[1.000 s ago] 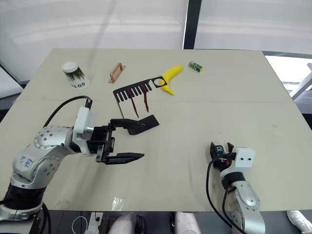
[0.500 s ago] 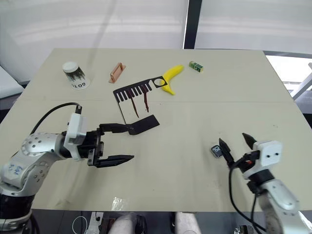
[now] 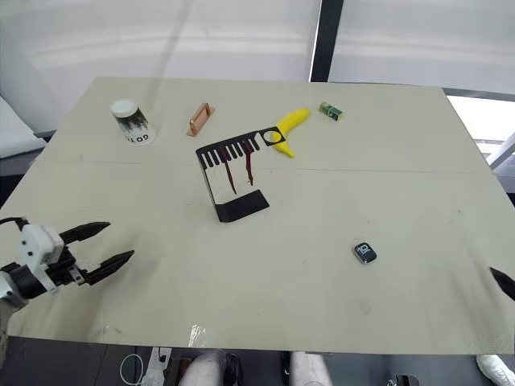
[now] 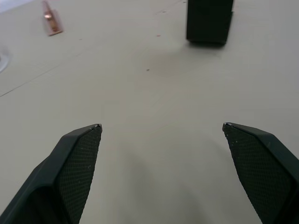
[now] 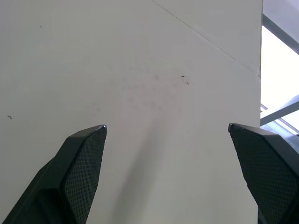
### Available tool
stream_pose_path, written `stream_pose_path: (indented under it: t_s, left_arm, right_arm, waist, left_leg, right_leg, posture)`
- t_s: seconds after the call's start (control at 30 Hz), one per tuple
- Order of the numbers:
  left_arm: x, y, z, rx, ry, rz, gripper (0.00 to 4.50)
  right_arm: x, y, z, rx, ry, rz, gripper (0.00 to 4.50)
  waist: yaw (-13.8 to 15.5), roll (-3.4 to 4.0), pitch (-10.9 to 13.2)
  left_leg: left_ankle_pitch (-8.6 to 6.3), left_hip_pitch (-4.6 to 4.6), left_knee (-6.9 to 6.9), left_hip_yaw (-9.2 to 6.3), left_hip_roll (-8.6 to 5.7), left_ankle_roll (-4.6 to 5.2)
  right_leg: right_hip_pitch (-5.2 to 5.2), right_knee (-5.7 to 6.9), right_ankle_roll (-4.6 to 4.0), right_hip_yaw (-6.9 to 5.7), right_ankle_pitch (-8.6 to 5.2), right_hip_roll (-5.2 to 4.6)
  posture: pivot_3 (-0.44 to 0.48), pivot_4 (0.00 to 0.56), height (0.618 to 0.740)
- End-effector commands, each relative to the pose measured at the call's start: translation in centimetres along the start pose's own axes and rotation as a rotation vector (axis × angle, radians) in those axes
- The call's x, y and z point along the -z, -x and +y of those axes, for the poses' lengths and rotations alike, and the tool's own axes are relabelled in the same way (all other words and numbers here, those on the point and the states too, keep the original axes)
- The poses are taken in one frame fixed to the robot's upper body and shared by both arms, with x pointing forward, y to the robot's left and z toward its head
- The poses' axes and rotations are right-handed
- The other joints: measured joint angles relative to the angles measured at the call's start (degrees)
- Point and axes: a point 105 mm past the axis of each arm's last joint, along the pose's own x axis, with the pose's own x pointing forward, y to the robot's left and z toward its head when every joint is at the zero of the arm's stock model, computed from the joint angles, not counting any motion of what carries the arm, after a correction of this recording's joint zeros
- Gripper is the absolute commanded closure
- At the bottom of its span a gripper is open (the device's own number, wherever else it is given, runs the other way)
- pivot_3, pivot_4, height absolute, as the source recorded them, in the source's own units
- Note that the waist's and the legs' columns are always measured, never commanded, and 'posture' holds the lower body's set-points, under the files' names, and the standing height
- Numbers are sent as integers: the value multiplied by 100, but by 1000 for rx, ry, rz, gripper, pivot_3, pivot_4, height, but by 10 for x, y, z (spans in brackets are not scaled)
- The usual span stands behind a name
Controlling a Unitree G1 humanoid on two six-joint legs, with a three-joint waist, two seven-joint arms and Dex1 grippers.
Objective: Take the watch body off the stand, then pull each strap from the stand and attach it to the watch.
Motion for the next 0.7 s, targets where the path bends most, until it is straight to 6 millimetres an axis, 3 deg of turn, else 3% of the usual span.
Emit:
stream_pose_path:
  t_s: [0.03,0.13,0.27,0.37,0.47,0.6,0.7]
  left_arm:
    - [-3,23,21,-125,-44,-3,0]
    - [-8,26,26,-168,-46,-32,0]
    - [-10,19,12,-121,-77,-26,0]
    - [-19,9,0,-103,-96,-56,0]
    - [-23,-4,-21,-42,-90,-3,0]
    - [-52,-27,-58,40,-90,-87,0]
    - [-71,-45,-84,41,-45,-169,0]
  right_arm:
    - [2,10,-13,21,36,6,77]
    - [4,6,-7,-48,23,5,77]
    - [-3,-9,3,-91,-8,-39,77]
    - [-15,-25,22,-187,-63,-100,77]
    - [-34,-39,43,-287,-105,-178,77]
    - [-73,-60,78,-395,-124,-332,77]
    - [-99,-64,103,-491,-133,-468,77]
  waist:
    - [-2,0,0]
    - [-3,-1,0]
    - [-42,4,-2]
    - [-73,3,-1]
    - [-87,4,-2]
    - [-88,8,-1]
    - [-70,9,-1]
  left_leg:
    - [-1,1,0,0,0,-1]
    - [-3,3,1,0,2,-5]
    - [-8,7,1,1,2,-12]
    - [-9,6,1,0,6,-15]
    - [-8,5,1,-1,6,-17]
    - [-8,5,1,-1,6,-18]
    - [-7,6,1,-1,5,-19]
  right_leg:
    - [0,1,0,0,0,-1]
    - [3,0,1,0,0,-2]
    - [8,3,3,0,2,-6]
    - [7,6,2,-1,2,-5]
    - [7,7,3,-1,2,-5]
    - [7,9,4,0,2,-6]
    - [11,11,5,0,3,-5]
  posture:
    - [0,150,729]
    - [0,150,729]
    - [0,150,729]
    - [0,150,729]
    - [0,150,729]
    - [0,150,729]
    - [0,150,729]
